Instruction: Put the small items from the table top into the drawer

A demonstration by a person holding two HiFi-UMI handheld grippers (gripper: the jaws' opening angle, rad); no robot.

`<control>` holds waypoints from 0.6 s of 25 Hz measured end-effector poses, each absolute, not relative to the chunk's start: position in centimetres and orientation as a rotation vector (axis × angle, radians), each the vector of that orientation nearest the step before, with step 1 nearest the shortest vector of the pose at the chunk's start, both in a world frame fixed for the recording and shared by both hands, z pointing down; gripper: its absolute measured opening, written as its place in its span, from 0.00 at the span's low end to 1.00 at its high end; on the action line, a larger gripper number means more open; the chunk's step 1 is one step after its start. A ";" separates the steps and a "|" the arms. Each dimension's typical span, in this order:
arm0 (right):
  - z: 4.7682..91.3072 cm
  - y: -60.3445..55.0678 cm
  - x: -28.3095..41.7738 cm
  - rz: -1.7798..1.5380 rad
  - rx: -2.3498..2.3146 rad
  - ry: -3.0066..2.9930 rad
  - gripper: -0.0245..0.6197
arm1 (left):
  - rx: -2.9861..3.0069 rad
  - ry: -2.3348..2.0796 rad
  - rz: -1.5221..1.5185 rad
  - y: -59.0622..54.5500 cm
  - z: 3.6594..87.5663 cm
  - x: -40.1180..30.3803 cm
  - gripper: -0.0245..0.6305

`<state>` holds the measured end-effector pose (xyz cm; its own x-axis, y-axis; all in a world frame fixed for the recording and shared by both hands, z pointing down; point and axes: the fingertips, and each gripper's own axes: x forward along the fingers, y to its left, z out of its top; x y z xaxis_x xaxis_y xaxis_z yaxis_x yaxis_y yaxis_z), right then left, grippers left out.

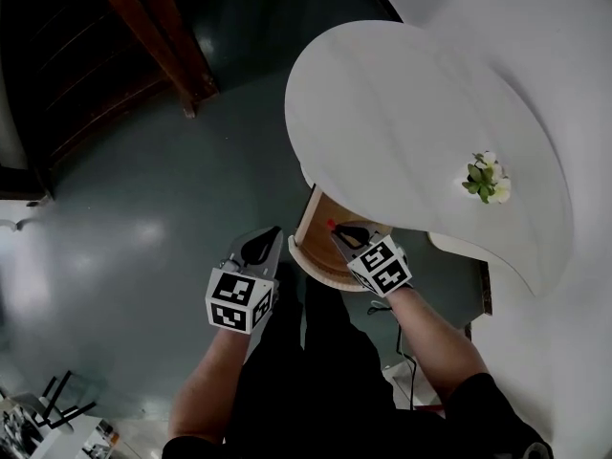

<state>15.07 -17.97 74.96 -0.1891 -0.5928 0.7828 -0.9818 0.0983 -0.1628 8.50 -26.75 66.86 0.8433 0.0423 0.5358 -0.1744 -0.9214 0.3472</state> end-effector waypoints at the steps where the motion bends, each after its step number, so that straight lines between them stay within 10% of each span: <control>1: 75.8 -18.0 15.0 0.933 1.510 -1.838 0.12 | 2.630 -0.097 0.784 -26.8 67.3 8.6 0.03; 15: 86.3 -17.1 13.4 0.929 1.091 -1.717 0.12 | 2.585 -0.067 0.841 -27.2 71.5 9.0 0.03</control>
<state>13.44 -17.06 86.34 -0.2330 -0.2794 0.9315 -0.9326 0.3357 -0.1326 8.99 -27.15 71.46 0.8160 0.0817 0.5723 -0.1718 -0.9110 0.3750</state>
